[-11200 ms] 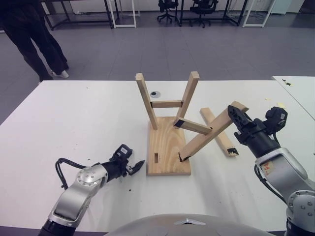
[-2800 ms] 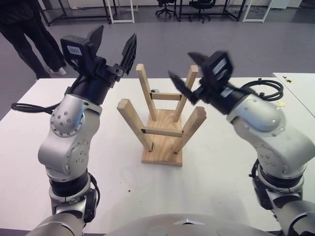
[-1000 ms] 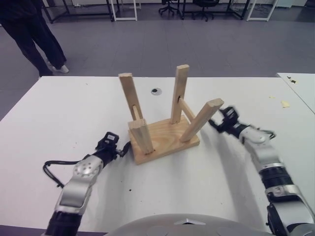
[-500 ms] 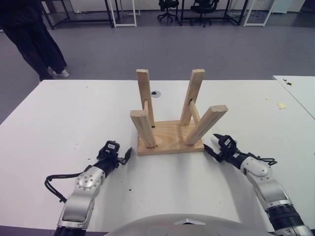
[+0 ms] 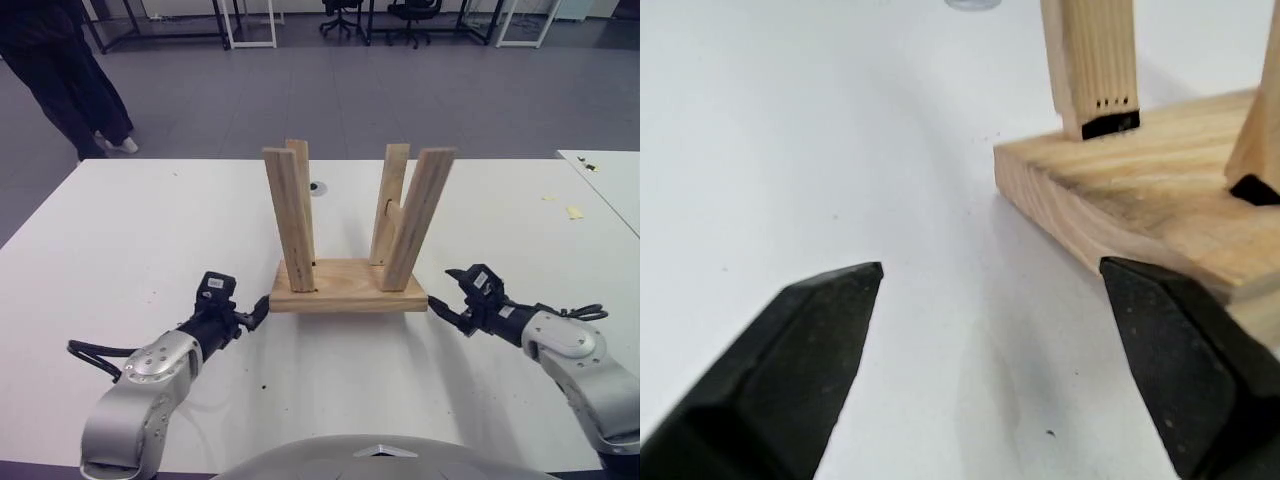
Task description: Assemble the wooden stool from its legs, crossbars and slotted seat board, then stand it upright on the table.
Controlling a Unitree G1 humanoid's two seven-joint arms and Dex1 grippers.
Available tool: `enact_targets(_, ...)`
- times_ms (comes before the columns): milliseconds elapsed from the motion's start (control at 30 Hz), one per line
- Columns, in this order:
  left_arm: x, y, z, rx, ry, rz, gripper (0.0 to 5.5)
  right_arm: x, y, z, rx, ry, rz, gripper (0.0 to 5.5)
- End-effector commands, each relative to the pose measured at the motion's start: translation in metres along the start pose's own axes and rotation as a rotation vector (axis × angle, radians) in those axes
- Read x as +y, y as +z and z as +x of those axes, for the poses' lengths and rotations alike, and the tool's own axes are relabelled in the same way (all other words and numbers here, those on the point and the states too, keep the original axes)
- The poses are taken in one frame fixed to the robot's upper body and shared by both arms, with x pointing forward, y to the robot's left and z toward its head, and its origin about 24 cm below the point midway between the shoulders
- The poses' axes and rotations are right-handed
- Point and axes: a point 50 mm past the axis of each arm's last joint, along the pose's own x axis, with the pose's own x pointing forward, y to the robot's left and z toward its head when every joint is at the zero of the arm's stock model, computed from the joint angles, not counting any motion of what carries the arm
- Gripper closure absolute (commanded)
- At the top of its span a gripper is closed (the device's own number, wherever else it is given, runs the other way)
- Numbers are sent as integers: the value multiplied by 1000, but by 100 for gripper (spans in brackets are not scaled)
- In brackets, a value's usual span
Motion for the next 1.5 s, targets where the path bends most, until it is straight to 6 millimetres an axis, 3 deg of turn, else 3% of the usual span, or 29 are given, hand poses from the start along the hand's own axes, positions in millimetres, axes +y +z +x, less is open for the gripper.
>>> enact_targets(33, -24, 30, -17, -101, -310, 74, 146, 20, 40, -14, -101, 245, -65, 209)
enact_targets(167, -18, 36, -27, -94, -315, 107, 146, 18, 48, -21, -86, 245, -95, 209)
enact_targets(267, -11, 27, -31, -24, -293, 125, 146, 16, 41, -24, -34, 246, -108, 209)
enact_targets(300, -5, 23, -33, 10, -277, 137, 146, 14, 37, -25, 0, 246, -118, 209)
enact_targets(400, 36, 10, -45, 175, -191, 294, 146, -3, 18, -39, 133, 241, -156, 209)
enact_targets(500, 44, 2, -52, 241, -436, 402, 146, -12, 8, -37, 163, 367, -205, 209)
enact_targets(667, 28, 15, -8, 49, -670, 469, 146, -6, 10, 3, 23, 560, -195, 209)
enact_targets(733, 25, 17, 6, 23, -699, 502, 138, -2, 8, 13, 10, 606, -183, 239)
enact_targets(800, 24, 20, 13, -8, -721, 512, 177, 0, 6, 16, 19, 627, -186, 278)
enact_targets(1033, 28, 15, 8, 13, -802, 509, 294, -1, 9, 21, -18, 622, -210, 401)
enact_targets(1167, 31, 23, 13, -5, -845, 531, 356, 3, 16, 22, -72, 644, -213, 402)
enact_targets(1267, 21, 55, 7, -107, -945, 518, 370, 0, 47, 13, -190, 700, -183, 402)
enact_targets(1333, 15, 98, -5, -187, -1028, 506, 371, -13, 84, 0, -276, 736, -159, 402)
enact_targets(1367, 11, 132, -21, -207, -1111, 528, 371, -26, 112, -16, -303, 775, -154, 402)
enact_targets(1400, 9, 177, -42, -192, -1241, 486, 371, -41, 152, -44, -327, 881, -88, 402)
enact_targets(1433, 8, 208, -64, -154, -1347, 437, 372, -46, 180, -72, -324, 1002, -47, 402)
enact_targets(1500, 19, 231, -76, -42, -1498, 201, 385, -50, 206, -107, -255, 1271, 104, 402)
